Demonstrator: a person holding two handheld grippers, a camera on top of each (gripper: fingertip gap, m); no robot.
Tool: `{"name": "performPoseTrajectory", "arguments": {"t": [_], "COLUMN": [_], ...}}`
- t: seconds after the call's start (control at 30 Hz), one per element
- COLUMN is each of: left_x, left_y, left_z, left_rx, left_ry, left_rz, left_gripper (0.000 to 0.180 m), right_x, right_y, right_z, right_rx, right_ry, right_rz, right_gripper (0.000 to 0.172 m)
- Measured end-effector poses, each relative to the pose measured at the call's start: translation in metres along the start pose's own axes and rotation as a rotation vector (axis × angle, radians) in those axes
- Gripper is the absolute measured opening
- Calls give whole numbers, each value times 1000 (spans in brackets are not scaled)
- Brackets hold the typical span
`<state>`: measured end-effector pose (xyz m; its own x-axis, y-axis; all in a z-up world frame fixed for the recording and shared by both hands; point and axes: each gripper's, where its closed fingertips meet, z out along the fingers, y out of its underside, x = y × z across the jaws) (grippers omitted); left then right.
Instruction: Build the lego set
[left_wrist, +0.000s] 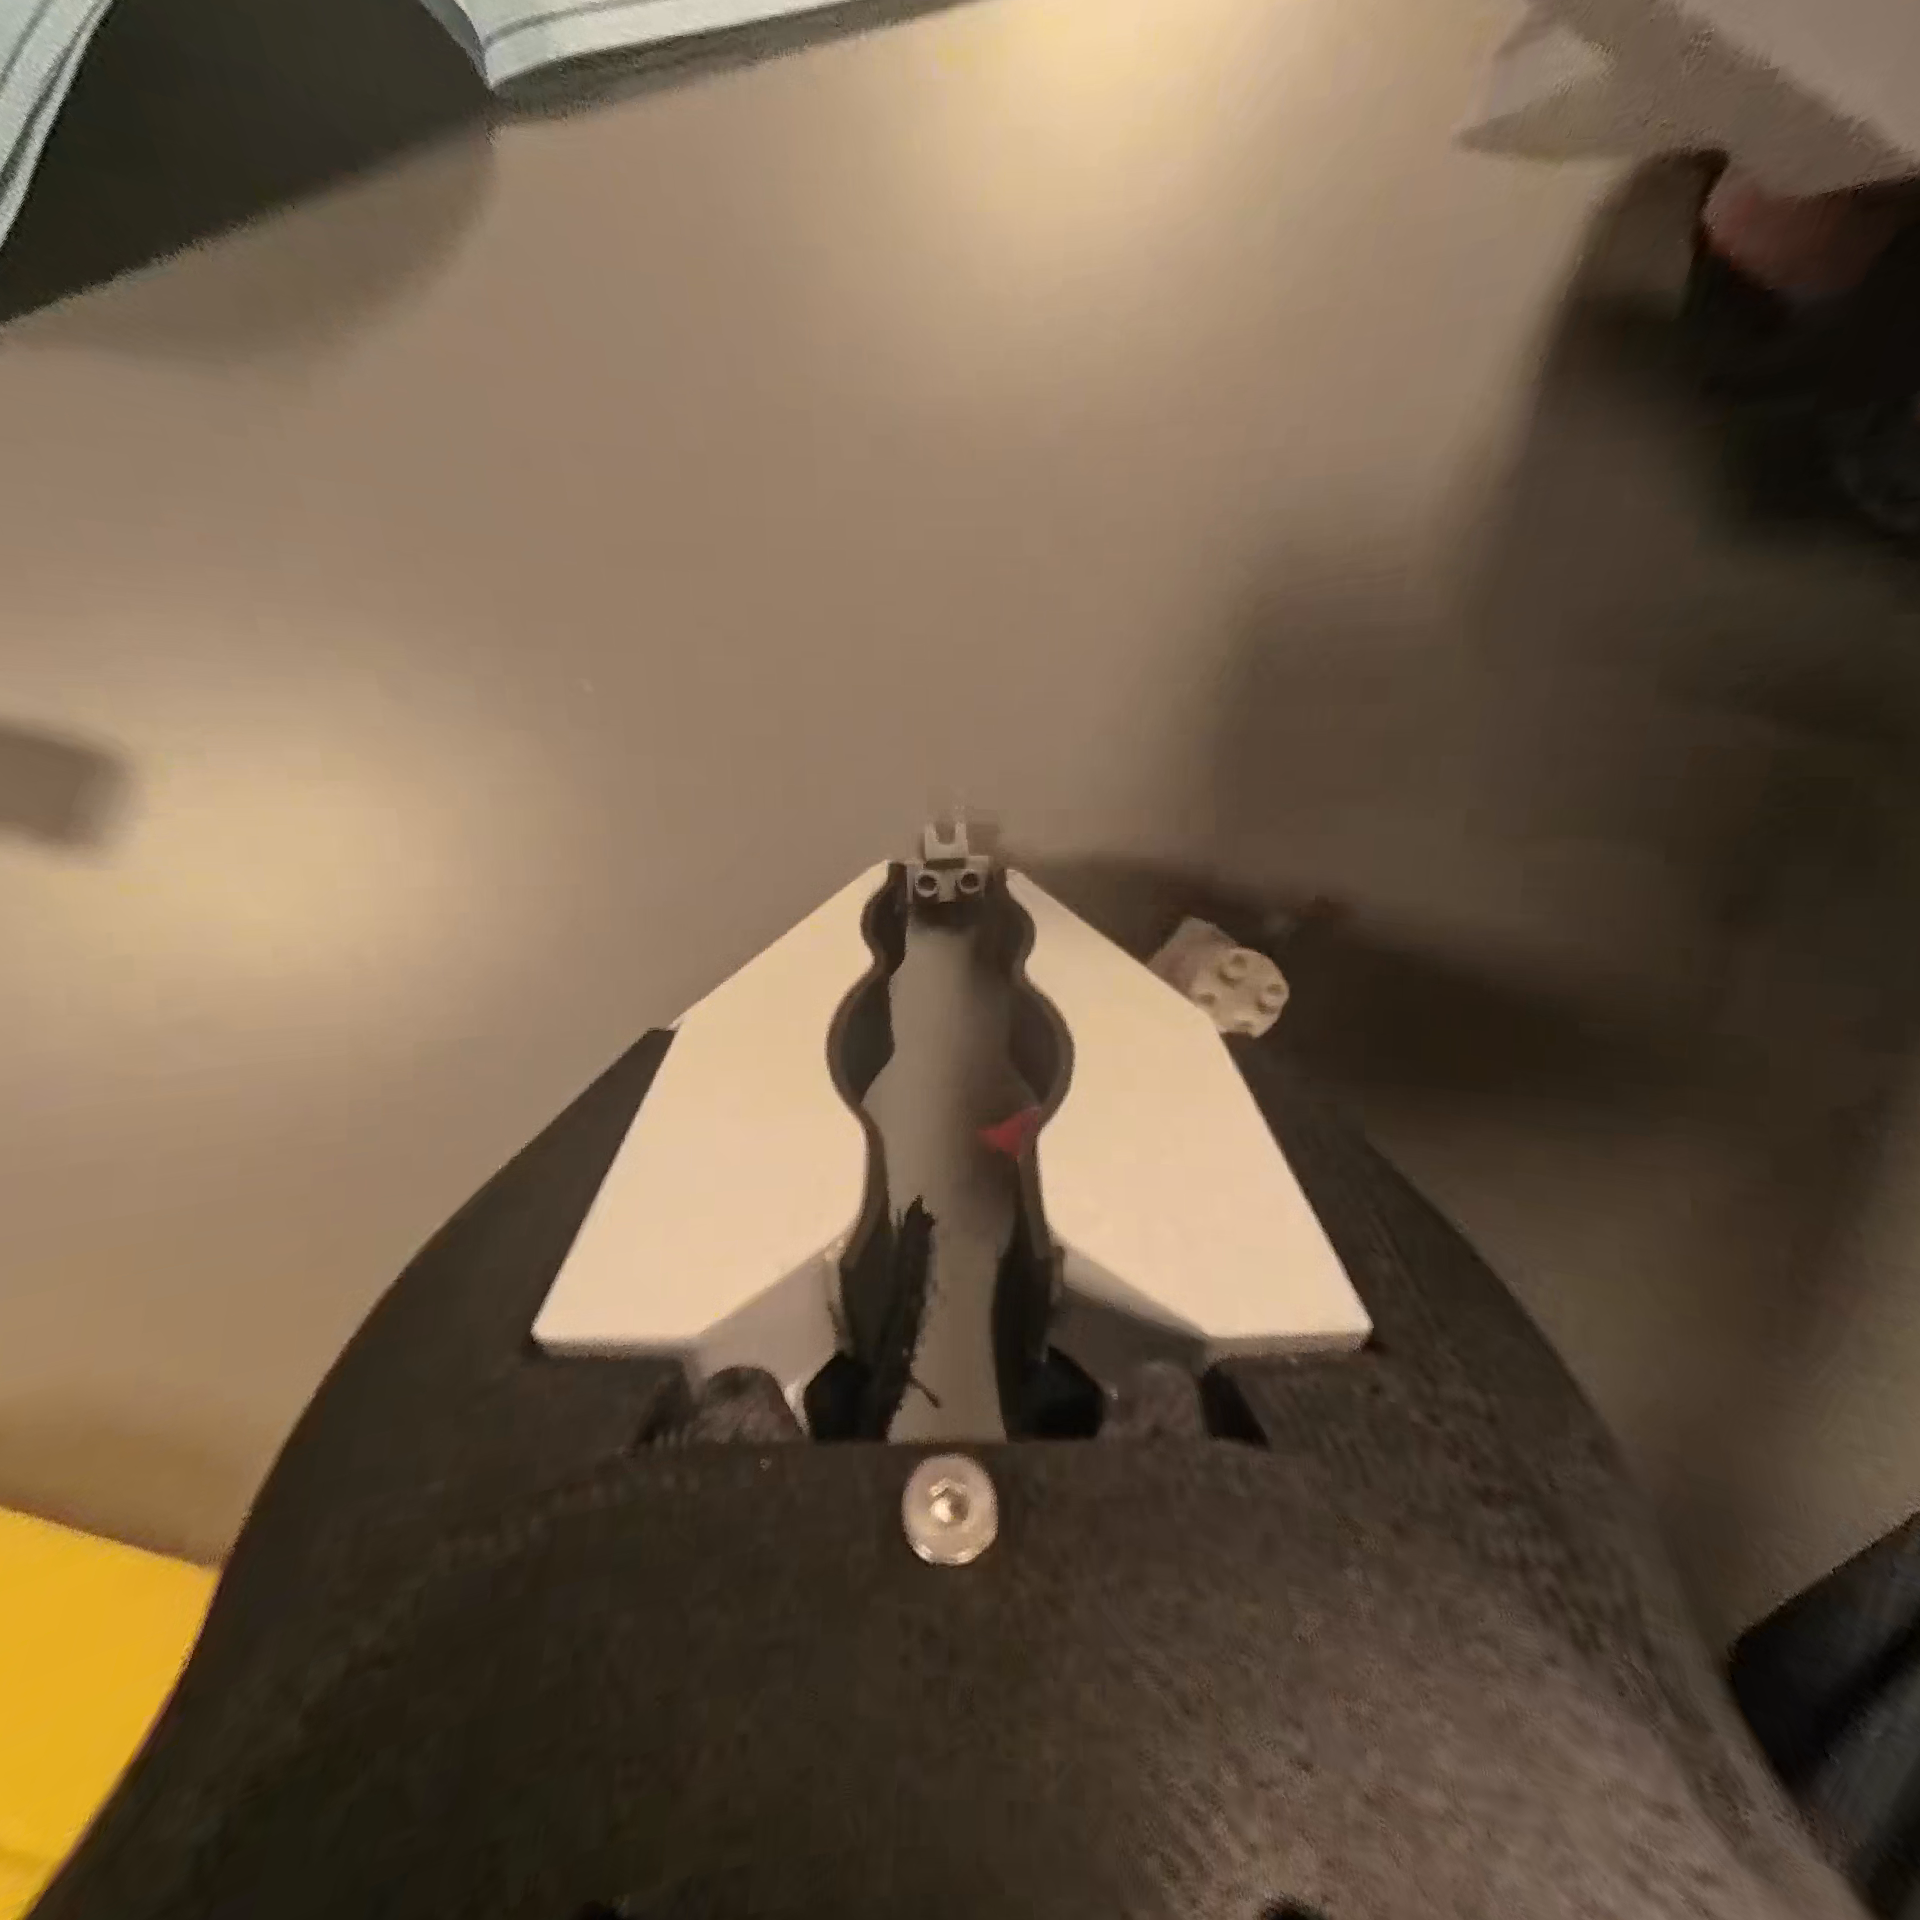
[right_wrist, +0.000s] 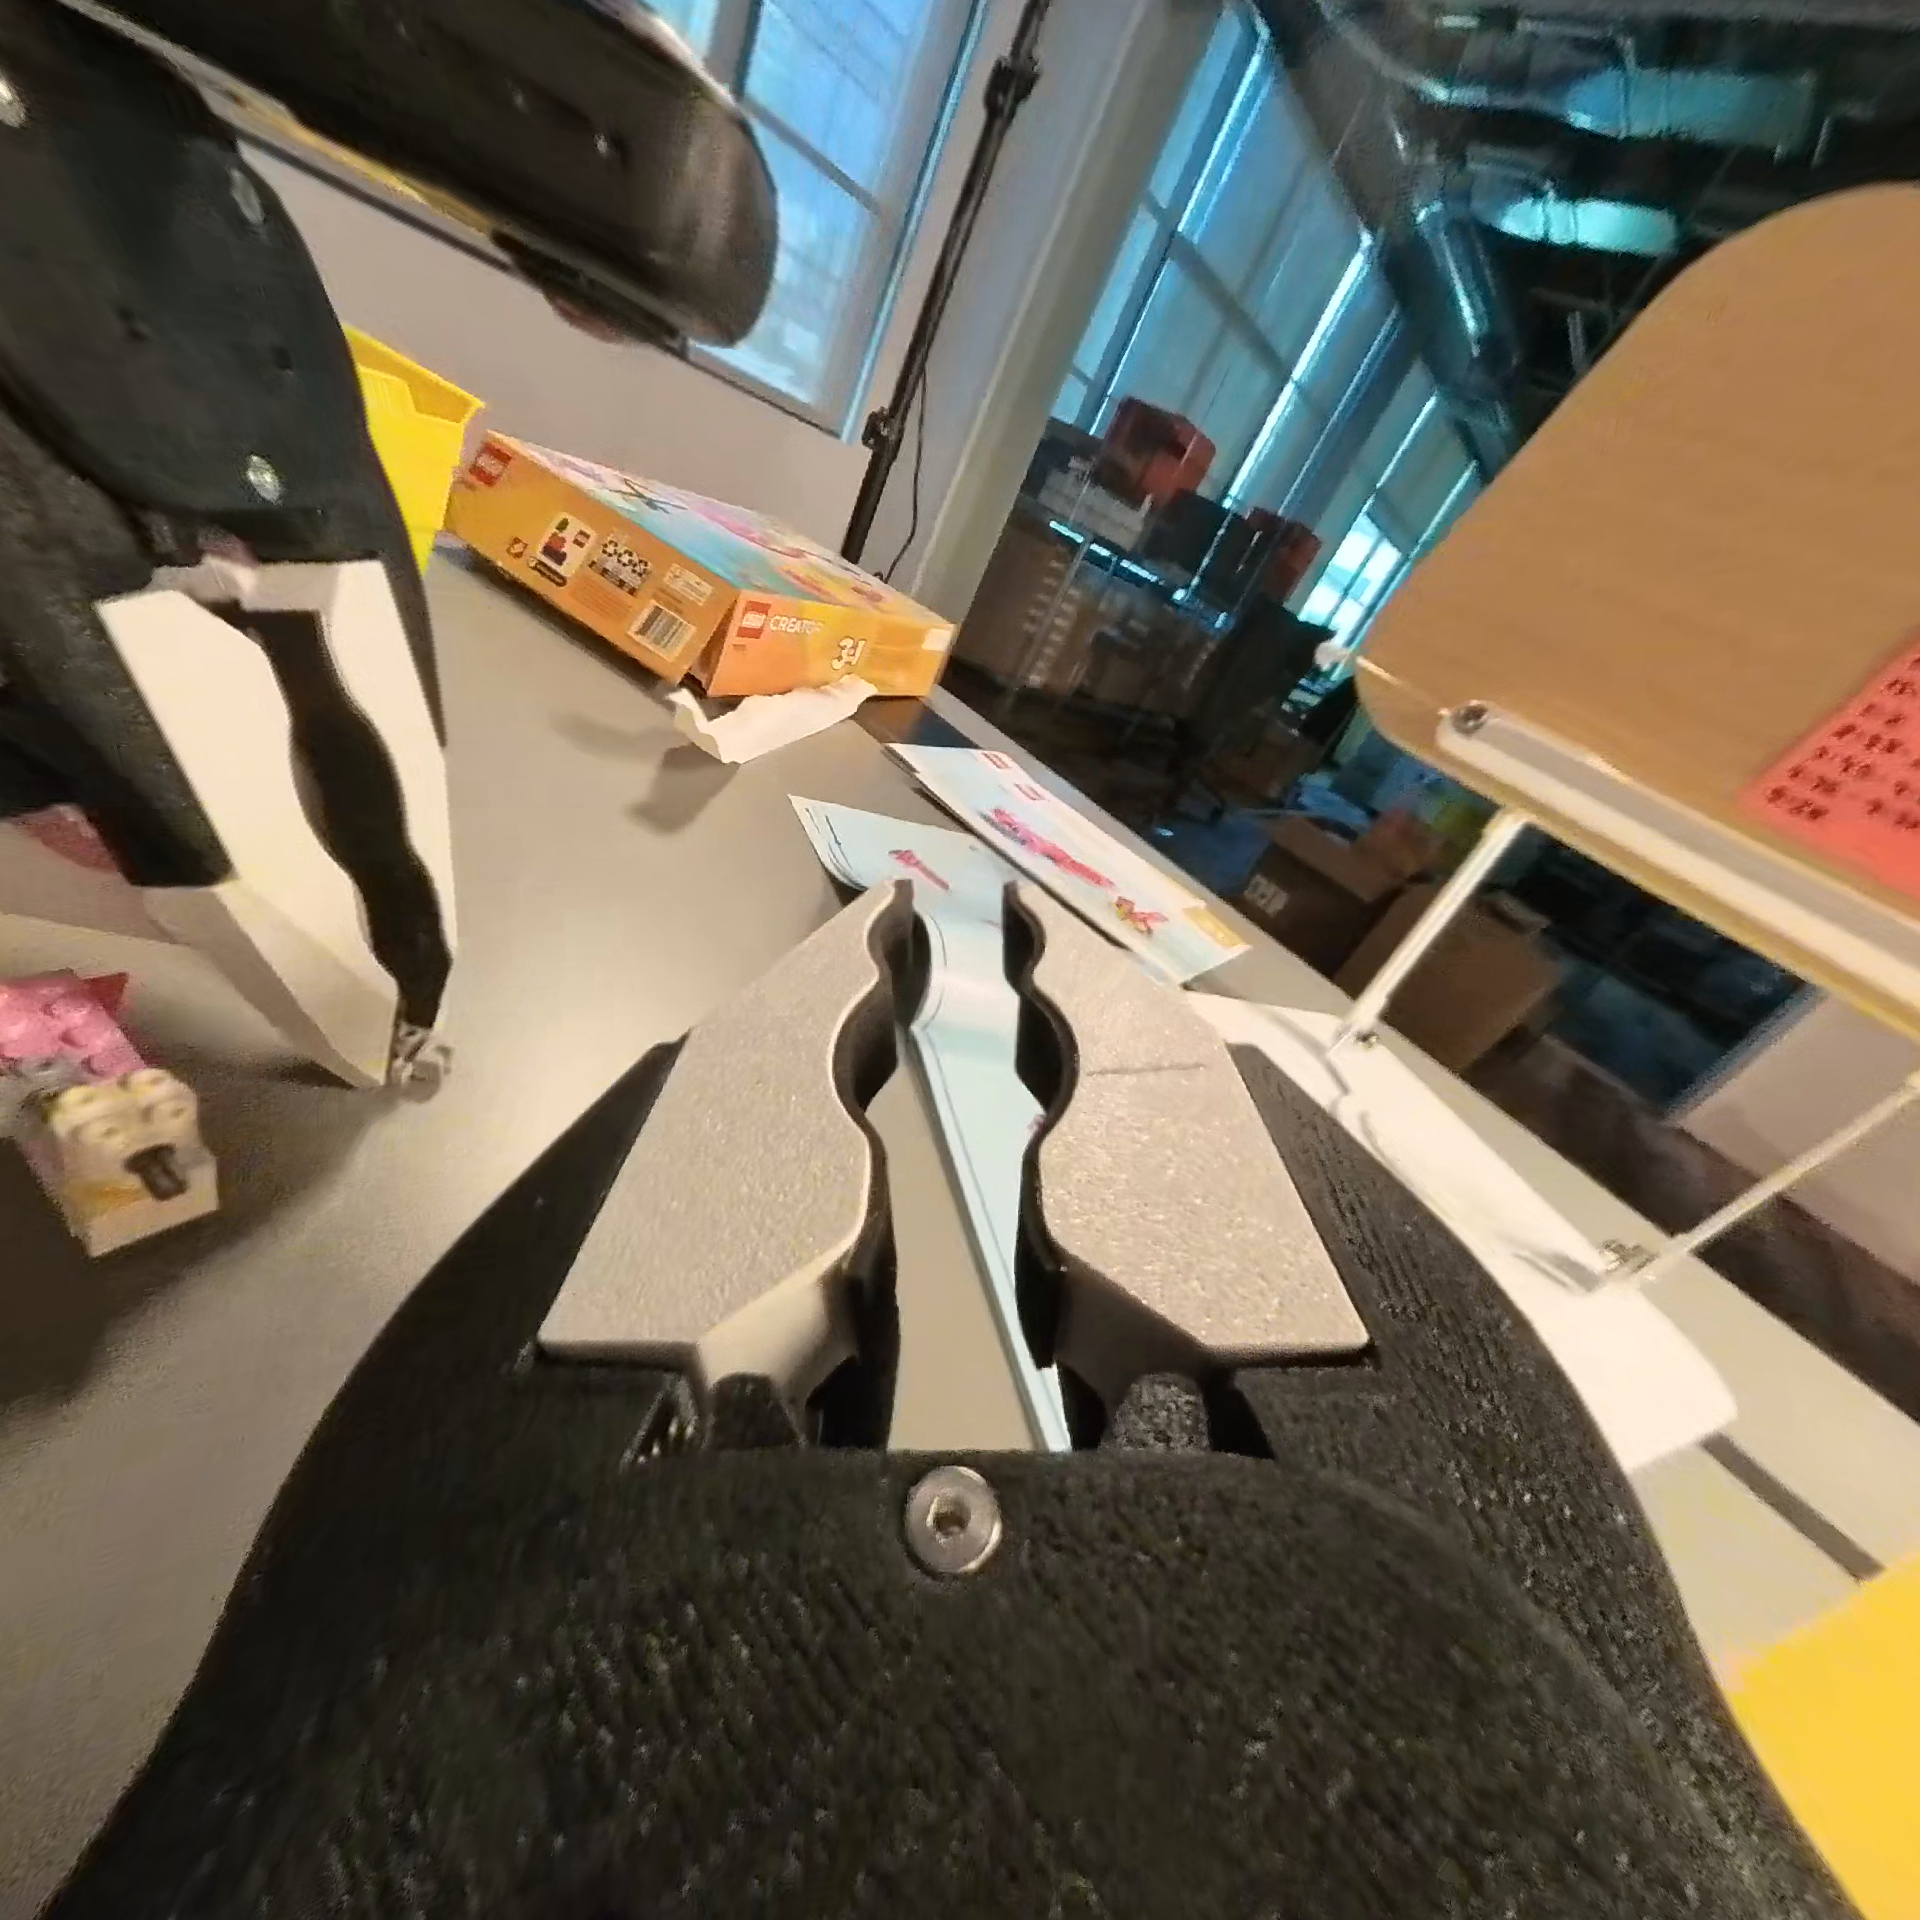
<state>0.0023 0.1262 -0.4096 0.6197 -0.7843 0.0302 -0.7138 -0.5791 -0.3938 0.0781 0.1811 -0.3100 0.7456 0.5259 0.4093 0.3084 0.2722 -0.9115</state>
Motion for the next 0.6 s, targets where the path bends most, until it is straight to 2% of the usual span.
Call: {"name": "performPoseTrajectory", "arguments": {"t": [0.03, 0.1, 0.2, 0.27, 0.33, 0.4, 0.5, 0.6], "left_x": [-2, 0, 2, 4, 20, 36, 50, 47], "left_y": [1, -3, -12, -8, 2, 17, 37, 45], "left_z": [0, -1, -12, -24, -34, -39, -43, -54], "left_rx": [-9, 15, 131, 213, 300, 338, 376, 471], "left_ry": [-11, 2, 6, -12, 14, 14, -32, -112], "left_rz": [3, -21, -101, -153, -176, -162, -136, -98], "left_gripper": [15, 31, 49, 56, 61, 65, 67, 65], "right_x": [0, -3, -13, -35, -74, -101, -119, -135], "right_y": [2, 3, -2, -8, -12, -10, -3, 7], "right_z": [1, 1, -1, -6, -19, -32, -40, -49], "right_rx": [-11, -13, 10, 32, 14, -70, -190, -323], "right_ry": [-13, -35, -101, -245, -527, -756, -895, -991], "right_rz": [8, 13, 19, 40, 100, 199, 288, 355], "right_gripper": [16, 16, 16, 16, 9, 16, 22, 23]}}
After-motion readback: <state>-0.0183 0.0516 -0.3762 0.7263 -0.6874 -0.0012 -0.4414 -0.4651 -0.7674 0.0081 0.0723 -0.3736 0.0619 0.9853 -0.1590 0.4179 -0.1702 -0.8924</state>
